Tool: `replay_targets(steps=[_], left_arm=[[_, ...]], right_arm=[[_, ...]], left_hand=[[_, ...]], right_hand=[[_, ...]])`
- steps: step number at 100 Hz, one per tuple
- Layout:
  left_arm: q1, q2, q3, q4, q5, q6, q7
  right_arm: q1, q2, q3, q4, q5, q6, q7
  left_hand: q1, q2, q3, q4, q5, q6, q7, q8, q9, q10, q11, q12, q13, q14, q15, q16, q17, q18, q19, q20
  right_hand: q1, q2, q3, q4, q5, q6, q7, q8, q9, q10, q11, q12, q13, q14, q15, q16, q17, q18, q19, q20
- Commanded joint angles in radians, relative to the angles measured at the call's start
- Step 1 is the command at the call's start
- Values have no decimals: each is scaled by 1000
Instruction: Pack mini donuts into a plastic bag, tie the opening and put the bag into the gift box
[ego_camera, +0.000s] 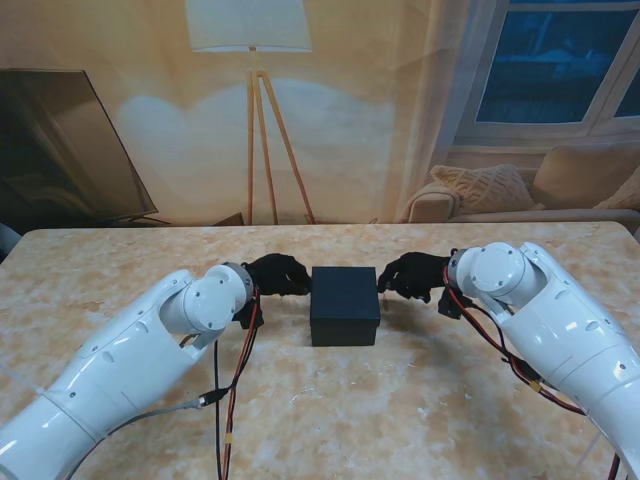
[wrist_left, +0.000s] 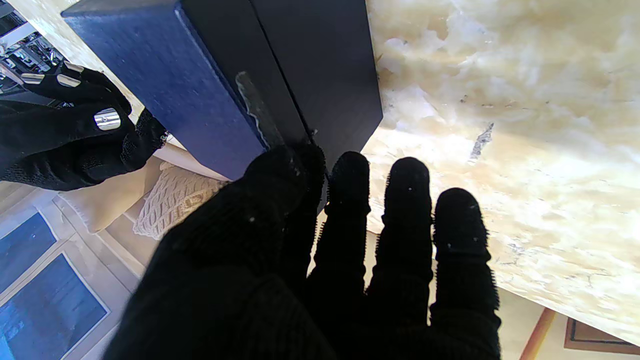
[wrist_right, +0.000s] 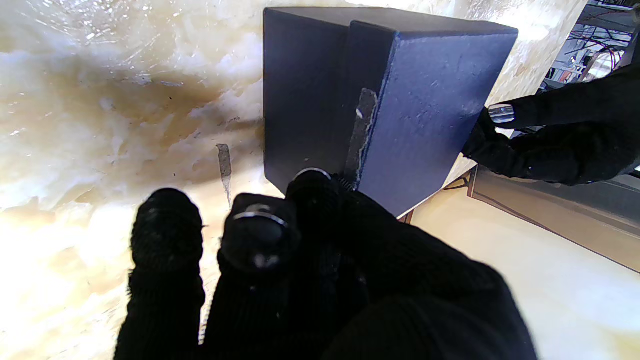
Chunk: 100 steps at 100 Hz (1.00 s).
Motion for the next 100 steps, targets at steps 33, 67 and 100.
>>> replay_targets(steps=[33, 67, 100], left_arm=[[-5, -5, -1, 0, 9, 3, -8], [-9, -7, 9, 12, 5, 6, -8], [-16, -10, 17, 21, 2, 16, -7]], right_arm=[[-9, -6, -2, -6, 0, -4, 14], [-9, -6, -4, -6, -1, 2, 15], [-4, -7, -14, -3, 4, 11, 14]], left_hand=[[6, 2, -17, -25, -22, -23, -20, -10, -20, -10, 16, -13, -14, 13, -16, -16, -10, 8, -2, -18], [5, 3, -16, -25, -23, -22, -22, -9, -22, -10, 17, -16, -15, 13, -17, -17, -12, 9, -3, -18], [2, 4, -16, -25, -22, -22, -24, -9, -23, -8, 19, -18, -15, 15, -17, -17, -12, 10, -3, -17]], right_hand=[[5, -9, -21, -33, -28, -56, 10, -17, 19, -13, 11, 0, 18, -23, 4, 9, 6, 6, 30, -5], [2, -12, -36, -39, -31, -55, 21, -21, 18, -12, 11, 0, 18, -22, 5, 8, 5, 7, 30, -6], [1, -7, -53, -41, -36, -48, 25, -29, 16, -12, 9, -1, 17, -22, 4, 8, 5, 7, 30, -6]])
